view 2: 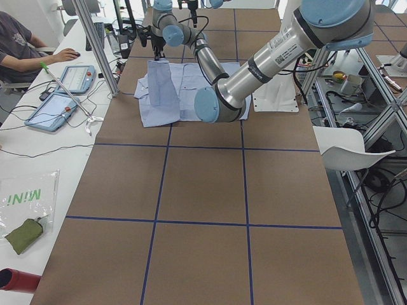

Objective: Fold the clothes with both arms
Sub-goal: 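Lift the held sleeve and carry it across the chest toward the collar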

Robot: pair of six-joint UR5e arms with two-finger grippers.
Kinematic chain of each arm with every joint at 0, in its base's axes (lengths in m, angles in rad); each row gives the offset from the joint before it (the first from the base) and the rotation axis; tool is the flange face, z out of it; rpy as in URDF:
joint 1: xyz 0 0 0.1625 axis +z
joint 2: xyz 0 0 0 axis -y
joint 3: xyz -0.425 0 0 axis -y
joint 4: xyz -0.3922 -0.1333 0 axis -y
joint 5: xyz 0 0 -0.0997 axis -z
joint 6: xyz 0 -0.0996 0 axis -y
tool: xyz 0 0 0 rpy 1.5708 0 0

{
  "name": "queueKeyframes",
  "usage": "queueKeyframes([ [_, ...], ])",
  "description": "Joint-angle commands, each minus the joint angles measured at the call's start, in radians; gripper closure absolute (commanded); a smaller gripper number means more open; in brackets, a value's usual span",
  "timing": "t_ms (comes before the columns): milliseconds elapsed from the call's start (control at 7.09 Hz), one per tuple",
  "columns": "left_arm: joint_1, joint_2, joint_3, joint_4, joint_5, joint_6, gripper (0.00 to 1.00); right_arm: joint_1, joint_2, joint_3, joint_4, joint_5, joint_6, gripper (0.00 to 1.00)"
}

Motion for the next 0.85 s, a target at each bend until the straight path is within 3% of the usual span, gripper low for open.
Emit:
queueKeyframes([
  [0,0.022,-0.034,0.009,-0.012,0.0,-0.018,1.0,0.001,0.0,-0.003,0.0,0.0,0.0,0.0],
  [705,0.07,-0.039,0.009,-0.04,0.002,-0.019,1.0,-0.001,0.0,-0.007,0.0,-0.006,0.0,0.0],
])
